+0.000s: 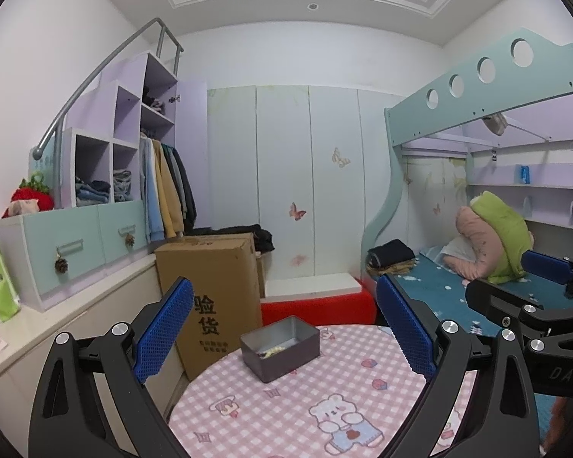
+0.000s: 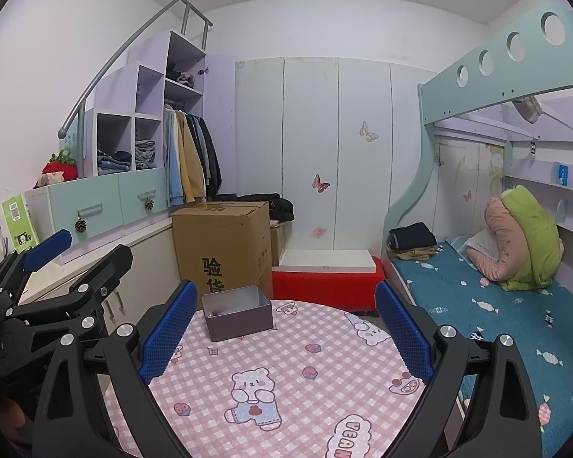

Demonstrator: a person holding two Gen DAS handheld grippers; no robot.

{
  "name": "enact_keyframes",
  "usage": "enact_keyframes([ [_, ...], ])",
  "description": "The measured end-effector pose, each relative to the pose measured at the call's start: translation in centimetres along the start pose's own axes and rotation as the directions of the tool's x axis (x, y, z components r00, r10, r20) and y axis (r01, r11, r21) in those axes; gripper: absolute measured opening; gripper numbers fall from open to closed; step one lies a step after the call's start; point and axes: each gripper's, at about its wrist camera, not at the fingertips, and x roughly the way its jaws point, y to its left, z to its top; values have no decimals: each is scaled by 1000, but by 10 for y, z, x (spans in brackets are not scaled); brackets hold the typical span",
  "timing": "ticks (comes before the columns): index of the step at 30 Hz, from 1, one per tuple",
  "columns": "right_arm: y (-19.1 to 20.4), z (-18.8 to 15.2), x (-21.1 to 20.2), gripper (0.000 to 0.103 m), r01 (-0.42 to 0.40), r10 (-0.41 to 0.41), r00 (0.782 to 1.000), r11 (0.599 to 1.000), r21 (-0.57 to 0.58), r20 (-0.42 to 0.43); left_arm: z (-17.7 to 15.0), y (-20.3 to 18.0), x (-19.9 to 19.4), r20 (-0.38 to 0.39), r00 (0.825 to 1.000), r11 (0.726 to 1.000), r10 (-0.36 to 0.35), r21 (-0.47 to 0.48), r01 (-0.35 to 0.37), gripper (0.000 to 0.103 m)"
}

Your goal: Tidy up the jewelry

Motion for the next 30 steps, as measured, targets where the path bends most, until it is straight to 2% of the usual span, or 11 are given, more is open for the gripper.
enact_keyframes([
  [30, 0, -1, 2, 92, 0, 0, 1000, 1000, 2, -5, -1, 0, 2, -8, 1000, 1000, -2, -2, 2, 93],
])
